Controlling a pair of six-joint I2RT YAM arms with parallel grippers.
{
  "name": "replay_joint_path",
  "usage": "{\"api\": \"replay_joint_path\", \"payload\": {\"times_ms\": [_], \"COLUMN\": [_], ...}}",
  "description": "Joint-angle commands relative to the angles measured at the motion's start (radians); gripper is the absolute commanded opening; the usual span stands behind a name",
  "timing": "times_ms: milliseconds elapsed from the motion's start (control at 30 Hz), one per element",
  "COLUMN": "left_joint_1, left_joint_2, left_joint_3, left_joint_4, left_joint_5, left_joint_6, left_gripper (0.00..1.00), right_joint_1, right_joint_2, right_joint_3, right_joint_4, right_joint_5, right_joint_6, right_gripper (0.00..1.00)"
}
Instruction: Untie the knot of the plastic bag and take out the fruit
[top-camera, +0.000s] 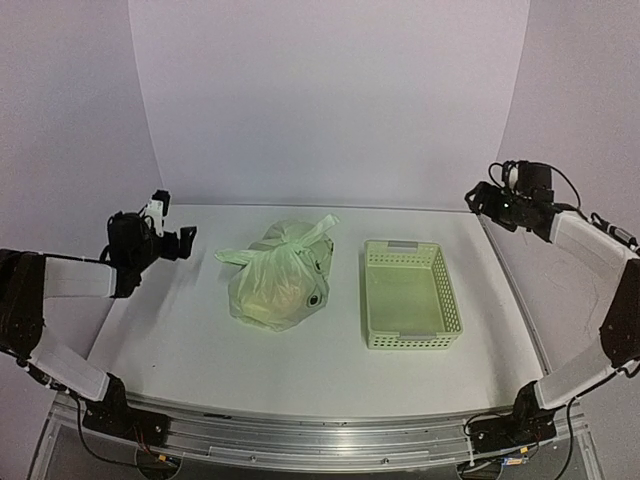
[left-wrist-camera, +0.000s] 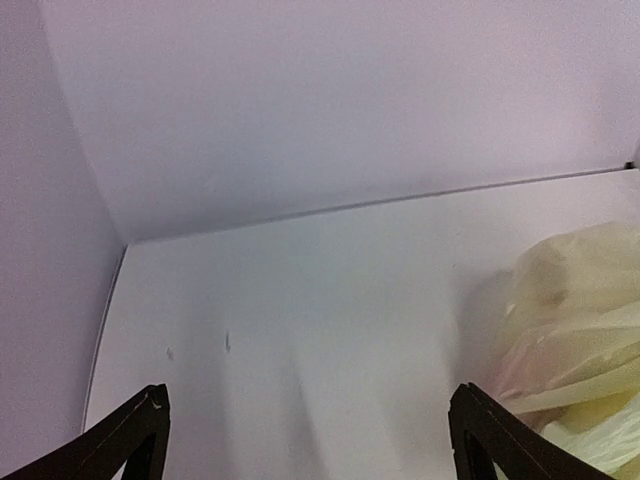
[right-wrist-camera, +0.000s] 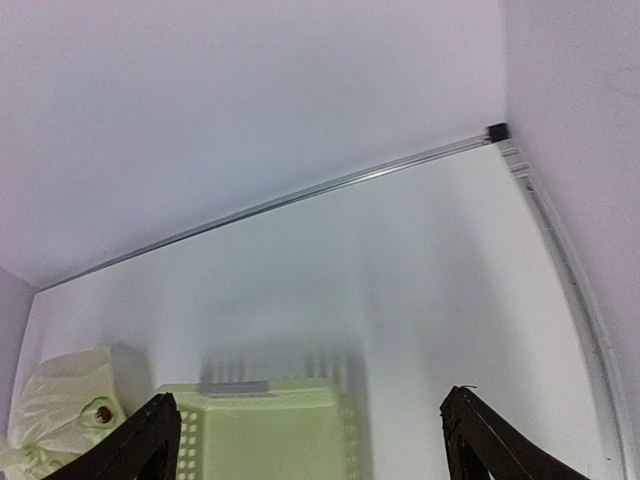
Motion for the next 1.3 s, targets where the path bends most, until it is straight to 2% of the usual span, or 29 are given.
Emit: {"api": "replay_joint_path", "payload": {"times_ms": [0,100,133,167,300,467,567,667,900,1033,1100,1167,1267], "left_joint_1": [0.017,0.004,-0.012,-0.044,-0.151,-0.254,-0.277,-0.281,-0.281,-0.275,-0.270,-0.263,-0.252], "left_joint_2": [-0.020,0.155,0.212,0.271,0.323,0.371,0.393,0.407,0.403,0.400,0.400,0.400,0.395], "left_joint_3": [0.236,0.551,0.640,0.728,0.775,0.760,0.749,0.753,0.788,0.818,0.831,0.838,0.842], "left_joint_4": [-0.393,-0.804,-0.936,-0.999,-0.970,-0.815,-0.689,-0.640,-0.720,-0.749,-0.772,-0.792,-0.815], "left_joint_5": [0.562,0.842,0.881,0.868,0.786,0.777,0.765,0.760,0.756,0.750,0.753,0.753,0.751], "left_joint_6": [0.270,0.548,0.608,0.662,0.898,1.024,0.995,0.937,0.883,0.848,0.851,0.862,0.886], "left_gripper": [0.89,0.85,0.85,0.85,0.84,0.84,0.85,0.84,0.82,0.82,0.81,0.81,0.80], "right_joint_1": [0.242,0.400,0.457,0.513,0.670,0.821,0.841,0.843,0.849,0.848,0.848,0.848,0.849], "right_joint_2": [0.080,0.140,0.152,0.170,0.252,0.415,0.471,0.522,0.657,0.712,0.732,0.750,0.756], "right_joint_3": [0.179,0.269,0.294,0.317,0.398,0.494,0.528,0.551,0.640,0.679,0.694,0.712,0.720], "right_joint_4": [-0.185,-0.219,-0.219,-0.219,-0.214,-0.188,-0.170,-0.155,-0.153,-0.153,-0.153,-0.153,-0.153], "right_joint_5": [0.018,0.080,0.089,0.096,0.118,0.106,0.117,0.125,0.178,0.244,0.251,0.235,0.180], "right_joint_6": [-0.021,-0.068,-0.083,-0.101,-0.090,-0.074,-0.050,-0.012,-0.006,-0.022,-0.047,-0.072,-0.123], "right_gripper": [0.83,0.78,0.76,0.74,0.62,0.54,0.55,0.59,0.65,0.65,0.58,0.45,0.09]}}
